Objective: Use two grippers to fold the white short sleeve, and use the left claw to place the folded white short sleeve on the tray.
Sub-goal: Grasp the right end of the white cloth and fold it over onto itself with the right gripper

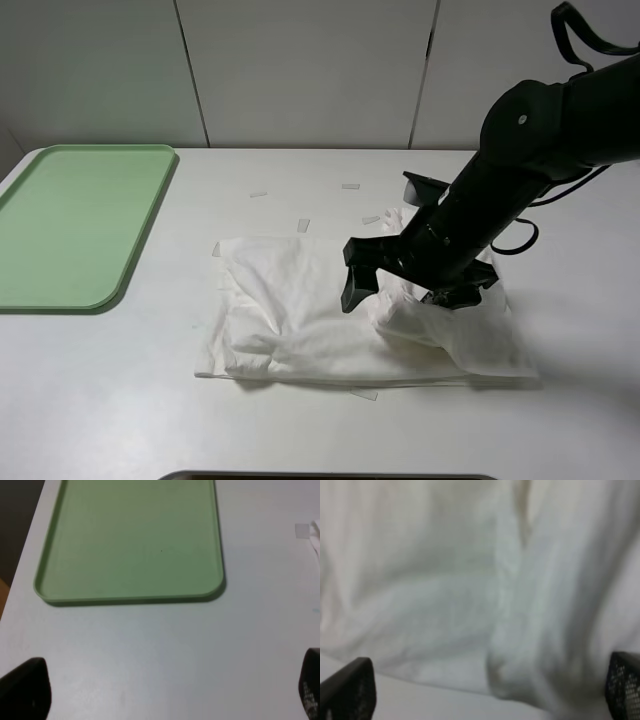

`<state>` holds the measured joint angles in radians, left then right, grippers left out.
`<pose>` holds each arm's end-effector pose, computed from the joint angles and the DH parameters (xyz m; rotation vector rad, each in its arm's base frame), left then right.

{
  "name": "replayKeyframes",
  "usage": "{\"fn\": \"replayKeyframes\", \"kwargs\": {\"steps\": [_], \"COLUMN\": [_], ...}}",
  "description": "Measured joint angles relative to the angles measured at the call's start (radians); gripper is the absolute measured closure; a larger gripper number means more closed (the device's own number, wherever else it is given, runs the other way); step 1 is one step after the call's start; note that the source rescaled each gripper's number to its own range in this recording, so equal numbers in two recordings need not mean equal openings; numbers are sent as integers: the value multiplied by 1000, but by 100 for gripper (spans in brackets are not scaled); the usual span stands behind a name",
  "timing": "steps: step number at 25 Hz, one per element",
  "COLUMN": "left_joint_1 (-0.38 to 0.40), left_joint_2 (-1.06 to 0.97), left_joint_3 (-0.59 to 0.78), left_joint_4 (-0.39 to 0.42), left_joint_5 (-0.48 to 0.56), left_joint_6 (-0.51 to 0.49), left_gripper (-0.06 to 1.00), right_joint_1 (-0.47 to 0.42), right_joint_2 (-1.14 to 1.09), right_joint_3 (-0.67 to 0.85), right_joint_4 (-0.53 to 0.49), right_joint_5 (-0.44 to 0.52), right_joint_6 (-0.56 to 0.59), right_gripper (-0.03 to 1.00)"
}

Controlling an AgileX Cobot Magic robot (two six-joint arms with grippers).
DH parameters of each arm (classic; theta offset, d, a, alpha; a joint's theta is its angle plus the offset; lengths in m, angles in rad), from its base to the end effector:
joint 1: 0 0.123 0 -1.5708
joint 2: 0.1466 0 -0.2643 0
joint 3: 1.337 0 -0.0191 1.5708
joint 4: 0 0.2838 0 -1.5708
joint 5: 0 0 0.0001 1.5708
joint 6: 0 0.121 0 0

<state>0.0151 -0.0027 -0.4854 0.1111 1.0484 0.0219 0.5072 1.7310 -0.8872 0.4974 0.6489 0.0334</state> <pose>0.0733 0.0127 0.2767 0.0034 2.0424 0.1562 0.2673 0.1885 0.0811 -0.1497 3.0213 0.5533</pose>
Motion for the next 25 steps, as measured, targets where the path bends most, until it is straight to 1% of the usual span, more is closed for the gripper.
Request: {"fn": "replayKeyframes", "kwargs": {"steps": [3,4,5,7,14,20,25], "left_joint_1": [0,0,0,0,0,0,0], "left_joint_2": [0,0,0,0,0,0,0], "left_joint_3": [0,0,0,0,0,0,0], "left_joint_4": [0,0,0,0,0,0,0], "left_joint_5": [0,0,0,0,-1,-1,-1], "left_joint_6": [0,0,0,0,0,0,0], "left_gripper": [-5,-5,-5,-5,-5,-5,-5], "right_joint_1": [26,37,61,66,78,78,78], "right_joint_2": [0,0,0,1,72,82,20], "right_joint_3": [0,0,0,0,1,1,5], "right_joint_4": [26,41,69,79,83,83,62], "right_joint_5": [-1,-3,-17,-24,-47,-56,-69], "right_joint_6": [-17,-33,-73,-99,-119,-133,-210], "right_gripper": [-3,-3,-3,-3,-3,-3,-3]}}
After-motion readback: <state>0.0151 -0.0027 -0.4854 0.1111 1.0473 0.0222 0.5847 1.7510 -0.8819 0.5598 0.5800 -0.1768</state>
